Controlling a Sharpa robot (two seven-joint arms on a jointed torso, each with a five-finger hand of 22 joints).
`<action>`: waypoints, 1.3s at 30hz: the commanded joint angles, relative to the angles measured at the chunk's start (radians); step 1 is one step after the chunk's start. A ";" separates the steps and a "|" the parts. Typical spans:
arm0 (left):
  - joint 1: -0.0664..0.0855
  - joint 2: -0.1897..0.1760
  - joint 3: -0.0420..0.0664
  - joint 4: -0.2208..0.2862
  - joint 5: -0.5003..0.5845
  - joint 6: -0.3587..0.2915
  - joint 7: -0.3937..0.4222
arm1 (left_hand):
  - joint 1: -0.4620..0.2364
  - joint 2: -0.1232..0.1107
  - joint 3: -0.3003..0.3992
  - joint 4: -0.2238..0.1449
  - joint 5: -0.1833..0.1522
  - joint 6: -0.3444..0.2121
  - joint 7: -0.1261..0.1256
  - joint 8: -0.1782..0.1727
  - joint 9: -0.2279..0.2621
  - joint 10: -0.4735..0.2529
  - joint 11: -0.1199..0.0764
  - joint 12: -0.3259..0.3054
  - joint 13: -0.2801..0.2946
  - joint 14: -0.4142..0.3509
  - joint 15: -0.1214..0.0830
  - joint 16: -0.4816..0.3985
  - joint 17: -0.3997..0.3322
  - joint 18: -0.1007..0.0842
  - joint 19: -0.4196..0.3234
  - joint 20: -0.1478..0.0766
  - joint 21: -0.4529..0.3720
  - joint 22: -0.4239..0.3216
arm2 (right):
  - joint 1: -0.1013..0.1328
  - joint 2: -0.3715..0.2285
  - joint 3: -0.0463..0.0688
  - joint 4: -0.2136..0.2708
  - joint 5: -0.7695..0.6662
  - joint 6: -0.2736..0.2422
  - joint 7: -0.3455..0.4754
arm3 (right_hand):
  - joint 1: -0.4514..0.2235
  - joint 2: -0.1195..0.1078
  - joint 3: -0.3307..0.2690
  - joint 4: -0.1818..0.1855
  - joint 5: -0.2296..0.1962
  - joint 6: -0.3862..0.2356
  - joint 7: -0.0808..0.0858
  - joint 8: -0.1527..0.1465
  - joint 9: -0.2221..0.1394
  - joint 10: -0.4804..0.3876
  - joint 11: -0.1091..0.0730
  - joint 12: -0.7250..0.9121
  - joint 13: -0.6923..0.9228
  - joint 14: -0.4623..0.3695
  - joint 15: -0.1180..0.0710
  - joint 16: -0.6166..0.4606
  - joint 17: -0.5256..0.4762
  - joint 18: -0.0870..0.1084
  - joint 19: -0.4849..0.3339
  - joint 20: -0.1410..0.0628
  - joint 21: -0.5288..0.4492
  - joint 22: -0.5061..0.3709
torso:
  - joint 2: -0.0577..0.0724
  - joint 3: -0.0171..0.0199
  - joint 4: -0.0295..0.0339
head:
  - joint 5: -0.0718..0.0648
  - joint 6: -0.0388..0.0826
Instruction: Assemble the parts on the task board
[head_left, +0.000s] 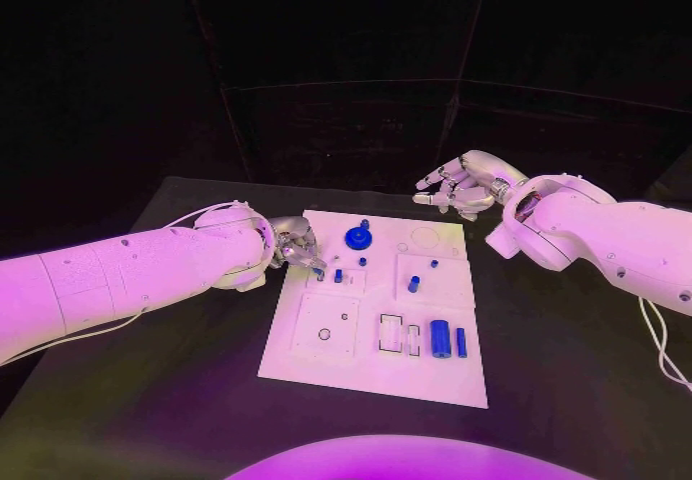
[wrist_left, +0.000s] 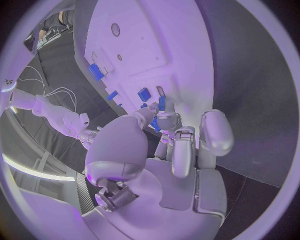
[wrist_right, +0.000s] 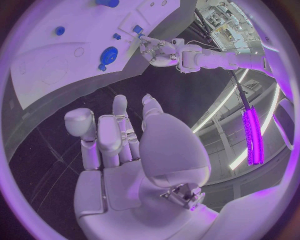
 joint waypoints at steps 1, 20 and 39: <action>0.000 0.002 0.000 0.002 -0.030 0.060 0.000 | 0.002 0.006 0.111 -0.105 0.004 0.000 -0.007 0.005 0.001 0.009 0.001 0.006 0.002 0.101 -0.002 0.000 0.250 0.009 0.007 -0.002 0.005 0.002 | 0.002 0.001 0.001 0.000 0.000 0.009 0.011 | -0.001 0.006 -0.007 0.000 0.003 0.006 0.002 0.001 -0.001 -0.009 0.000 -0.004 -0.002 0.006 -0.005 -0.004 0.001 0.014 -0.009 -0.001 -0.004 -0.001 | 0.000 0.0003 0.0017 | 0.001 -0.001; 0.000 0.014 -0.004 -0.006 -0.031 0.096 -0.003 | 0.001 0.005 0.114 -0.104 0.004 0.000 -0.007 0.006 0.002 0.009 0.001 0.005 0.001 0.100 -0.002 0.000 0.249 0.009 0.007 -0.002 0.004 0.002 | 0.002 0.002 0.000 -0.001 0.000 0.009 0.009 | -0.001 0.006 -0.009 0.001 0.004 0.006 0.003 0.001 -0.001 -0.009 0.000 -0.004 -0.002 0.006 -0.005 -0.005 0.000 0.014 -0.010 -0.001 -0.005 -0.003 | 0.000 0.0005 0.0011 | 0.003 -0.001; 0.000 0.014 -0.004 -0.005 -0.026 0.104 -0.004 | -0.025 -0.013 0.143 -0.102 0.011 0.003 -0.011 0.021 0.007 0.015 -0.002 0.009 0.004 0.101 -0.004 0.002 0.253 0.008 0.012 -0.004 0.009 0.010 | 0.002 0.002 0.000 -0.002 0.000 0.008 0.010 | -0.002 0.006 -0.010 0.001 0.005 0.006 0.003 0.001 -0.001 -0.009 0.000 -0.004 -0.002 0.006 -0.005 -0.005 0.000 0.015 -0.012 -0.001 -0.007 -0.007 | 0.000 0.0003 0.0009 | 0.002 -0.001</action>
